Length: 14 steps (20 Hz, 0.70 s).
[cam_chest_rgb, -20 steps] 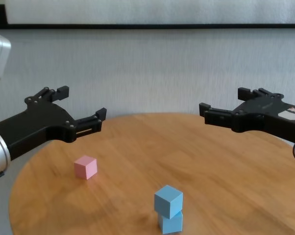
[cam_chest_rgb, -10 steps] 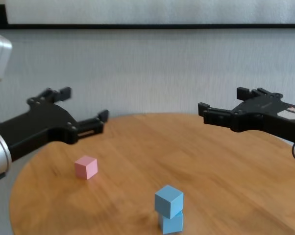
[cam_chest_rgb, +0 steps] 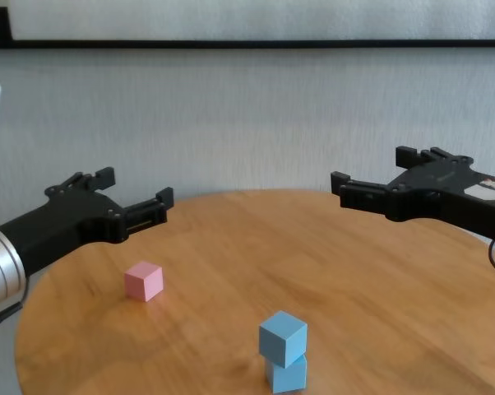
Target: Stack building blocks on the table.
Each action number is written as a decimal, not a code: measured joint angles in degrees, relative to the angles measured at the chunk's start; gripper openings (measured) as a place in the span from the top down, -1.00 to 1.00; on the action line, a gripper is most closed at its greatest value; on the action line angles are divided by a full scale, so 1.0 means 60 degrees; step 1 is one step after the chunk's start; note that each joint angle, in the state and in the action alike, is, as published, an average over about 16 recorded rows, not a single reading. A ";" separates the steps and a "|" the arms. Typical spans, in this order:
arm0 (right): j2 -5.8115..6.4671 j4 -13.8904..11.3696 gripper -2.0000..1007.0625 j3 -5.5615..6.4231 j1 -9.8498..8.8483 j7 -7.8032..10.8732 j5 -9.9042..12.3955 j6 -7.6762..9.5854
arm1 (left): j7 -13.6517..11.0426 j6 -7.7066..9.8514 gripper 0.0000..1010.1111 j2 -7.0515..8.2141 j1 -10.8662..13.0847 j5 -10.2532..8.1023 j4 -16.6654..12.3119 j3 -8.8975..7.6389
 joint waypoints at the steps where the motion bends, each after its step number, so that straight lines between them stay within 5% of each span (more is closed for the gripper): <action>1: -0.0001 -0.0002 -1.00 -0.0001 -0.0001 0.0001 0.0001 0.0002 | -0.0052 0.0084 -0.98 -0.0044 -0.0048 -0.0060 0.0103 -0.0019; 6: -0.0003 -0.0008 -1.00 -0.0003 -0.0004 0.0005 0.0005 0.0007 | -0.0182 0.0758 -0.98 -0.0143 -0.0280 -0.0090 0.0423 -0.0005; 14: -0.0004 -0.0014 -1.00 -0.0004 -0.0008 0.0007 0.0010 0.0012 | -0.0461 0.2114 -0.98 -0.0089 -0.0776 0.0404 0.0772 0.0315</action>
